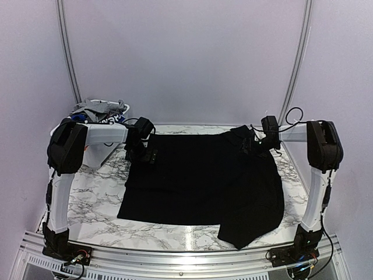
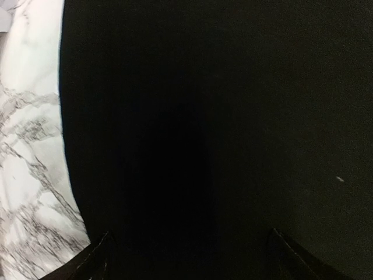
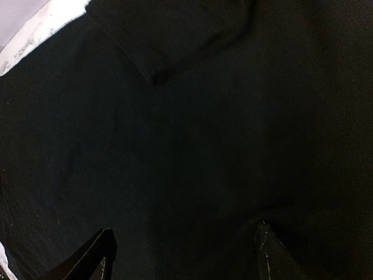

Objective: Fold and stack the mixed laundry pile
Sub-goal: Flatten out the crumpled T-shirt at the center of the board, then pick up the flattened T-shirt from the center of the board.

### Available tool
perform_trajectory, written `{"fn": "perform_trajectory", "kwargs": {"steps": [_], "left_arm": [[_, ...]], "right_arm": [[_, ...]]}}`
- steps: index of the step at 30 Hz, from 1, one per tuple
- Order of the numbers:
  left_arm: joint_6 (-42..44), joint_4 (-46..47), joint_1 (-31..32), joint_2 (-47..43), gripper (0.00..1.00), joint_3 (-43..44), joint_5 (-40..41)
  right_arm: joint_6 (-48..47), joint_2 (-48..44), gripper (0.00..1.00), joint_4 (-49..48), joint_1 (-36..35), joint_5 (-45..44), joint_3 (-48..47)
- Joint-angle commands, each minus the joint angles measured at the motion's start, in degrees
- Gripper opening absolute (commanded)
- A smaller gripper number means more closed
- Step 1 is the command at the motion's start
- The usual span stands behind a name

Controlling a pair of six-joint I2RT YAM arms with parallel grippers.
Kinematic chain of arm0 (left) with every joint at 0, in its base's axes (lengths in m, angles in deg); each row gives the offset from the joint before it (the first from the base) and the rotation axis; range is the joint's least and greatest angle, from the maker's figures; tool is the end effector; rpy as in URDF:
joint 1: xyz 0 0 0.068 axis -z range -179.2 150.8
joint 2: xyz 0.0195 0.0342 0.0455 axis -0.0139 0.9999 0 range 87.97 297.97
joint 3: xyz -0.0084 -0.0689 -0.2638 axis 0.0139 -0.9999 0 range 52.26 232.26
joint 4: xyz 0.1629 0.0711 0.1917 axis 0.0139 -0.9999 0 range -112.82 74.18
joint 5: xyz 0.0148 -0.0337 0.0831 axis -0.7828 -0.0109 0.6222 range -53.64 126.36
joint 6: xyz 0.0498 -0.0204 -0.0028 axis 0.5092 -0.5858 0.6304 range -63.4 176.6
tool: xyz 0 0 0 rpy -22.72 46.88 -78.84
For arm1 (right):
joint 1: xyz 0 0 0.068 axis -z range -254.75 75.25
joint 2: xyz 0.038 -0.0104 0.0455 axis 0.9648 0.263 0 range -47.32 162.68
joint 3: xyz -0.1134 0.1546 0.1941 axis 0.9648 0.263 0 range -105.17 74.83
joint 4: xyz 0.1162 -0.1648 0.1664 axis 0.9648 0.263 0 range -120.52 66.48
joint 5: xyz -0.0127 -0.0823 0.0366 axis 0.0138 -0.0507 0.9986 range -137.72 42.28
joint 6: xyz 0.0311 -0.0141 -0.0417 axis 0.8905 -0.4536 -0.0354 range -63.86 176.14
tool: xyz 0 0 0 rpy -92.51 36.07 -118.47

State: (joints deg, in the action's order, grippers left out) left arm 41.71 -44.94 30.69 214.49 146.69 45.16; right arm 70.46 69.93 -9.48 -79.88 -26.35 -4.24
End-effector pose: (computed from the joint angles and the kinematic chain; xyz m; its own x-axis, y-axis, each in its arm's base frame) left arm 0.4093 -0.2290 0.1507 -0.8444 0.1925 -0.4999 0.2190 0.9757 0.0058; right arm 0.4226 0.0510 0.1519 -0.8957 0.1510 -0.4183 -0.0488 0.9015 0.4299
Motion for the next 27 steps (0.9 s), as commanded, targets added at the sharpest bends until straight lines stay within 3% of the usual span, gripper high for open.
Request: {"fn": "perform_trajectory", "kwargs": {"steps": [1,5,11,17,22,27], "left_arm": [[-0.45,-4.62,-3.04,2.98,0.91,2.2,3.14],[-0.88,-4.62,-5.4,1.73,0.89,0.37,3.88],[0.05,-4.38,-5.58,-0.13,0.89,-0.81,3.39],[0.58,-3.78,-5.49,-4.7,0.94,-0.65,1.85],[-0.42,-3.03,-5.05,-14.01,0.99,-4.46,-2.05],[-5.33,-1.44,-2.58,-26.74,0.99,-17.26,-3.66]], "right_arm": [[-0.99,0.98,0.8,1.96,0.48,6.02,-7.62],[4.94,-11.3,0.77,-1.95,4.3,11.09,-1.71],[5.02,-28.46,0.66,0.61,11.94,1.71,14.66],[2.63,-31.88,0.61,2.29,14.75,-3.51,24.88],[6.08,-37.28,0.59,4.54,15.08,-1.76,28.46],[13.13,-49.54,0.6,11.43,13.81,-2.62,31.85]]}}
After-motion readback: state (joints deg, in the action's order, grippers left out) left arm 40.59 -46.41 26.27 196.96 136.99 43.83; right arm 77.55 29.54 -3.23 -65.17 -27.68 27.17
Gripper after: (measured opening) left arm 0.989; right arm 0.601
